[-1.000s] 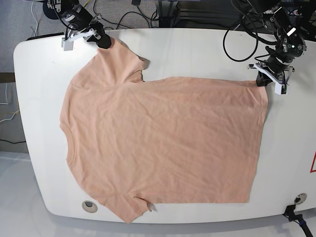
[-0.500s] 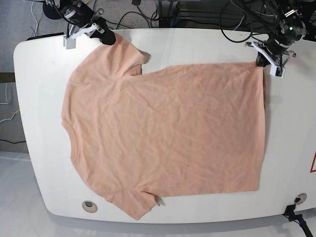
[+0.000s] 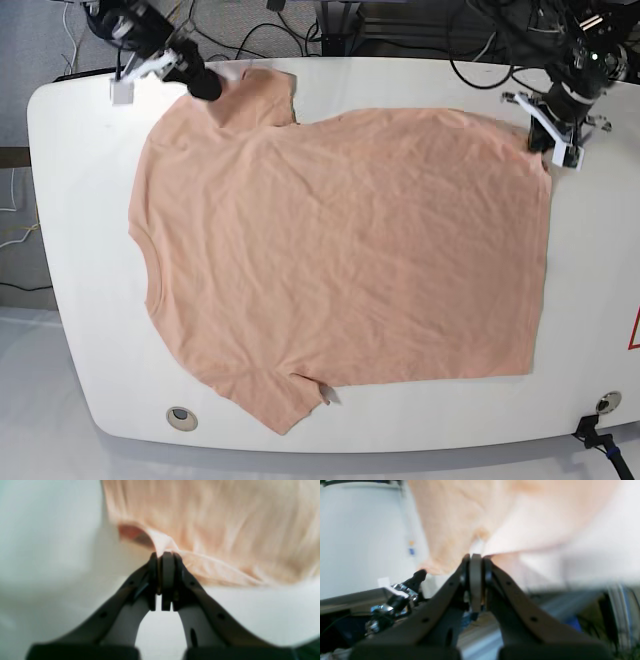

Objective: Fold the T-shirt properly
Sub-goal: 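Pull both held shirt edges toward the robot base, then drag the held edges with both grippers across the shirt toward the hem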

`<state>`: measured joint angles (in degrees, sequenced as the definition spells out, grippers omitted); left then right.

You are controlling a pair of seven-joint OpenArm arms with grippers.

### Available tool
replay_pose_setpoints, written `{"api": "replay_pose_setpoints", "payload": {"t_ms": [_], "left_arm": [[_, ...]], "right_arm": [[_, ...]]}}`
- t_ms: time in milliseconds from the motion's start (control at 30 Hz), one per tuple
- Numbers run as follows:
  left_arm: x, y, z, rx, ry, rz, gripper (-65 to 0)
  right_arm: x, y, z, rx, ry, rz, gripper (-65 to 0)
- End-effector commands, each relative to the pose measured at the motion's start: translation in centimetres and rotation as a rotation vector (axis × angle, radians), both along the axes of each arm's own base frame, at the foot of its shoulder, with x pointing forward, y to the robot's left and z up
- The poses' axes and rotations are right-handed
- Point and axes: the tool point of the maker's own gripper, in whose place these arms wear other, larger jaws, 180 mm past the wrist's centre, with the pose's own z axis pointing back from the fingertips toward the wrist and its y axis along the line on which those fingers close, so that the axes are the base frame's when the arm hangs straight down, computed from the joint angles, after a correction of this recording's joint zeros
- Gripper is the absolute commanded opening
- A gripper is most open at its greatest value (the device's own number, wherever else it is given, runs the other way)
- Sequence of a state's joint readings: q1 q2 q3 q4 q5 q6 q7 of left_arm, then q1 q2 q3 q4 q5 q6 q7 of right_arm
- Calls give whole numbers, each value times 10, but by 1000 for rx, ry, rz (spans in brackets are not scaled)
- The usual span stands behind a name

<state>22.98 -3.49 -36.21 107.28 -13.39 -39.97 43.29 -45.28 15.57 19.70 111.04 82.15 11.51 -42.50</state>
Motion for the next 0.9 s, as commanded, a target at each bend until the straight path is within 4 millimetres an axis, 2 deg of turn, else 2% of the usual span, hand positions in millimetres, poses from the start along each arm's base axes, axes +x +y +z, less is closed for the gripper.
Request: {"api": "replay_pose_setpoints", "payload": {"t_ms": [0,167,300,567,700,867], "left_arm": [[31,0,23,2,-107,-7,-650],[75,-16,39,-36,-195,-43,-650],[91,-19,34,-72,-196,-47,-650],[105,-17,10,-146,-154,-15,-650],[125,-11,16,-155,-177,-10,-650],[154,-11,30,-185,-223,-6,-650]], "right_arm": [[19,-1,19,22,-81,8,-650],[49,-4,29,20,-160,4,-650],[68,-12,23,25,-176,-22,-650],[119,-29,24,43,-242,-74,-650],[144,-37,24,57,-267,-104,-650],[172,-31,19,74,-264,-71,-650]]}}
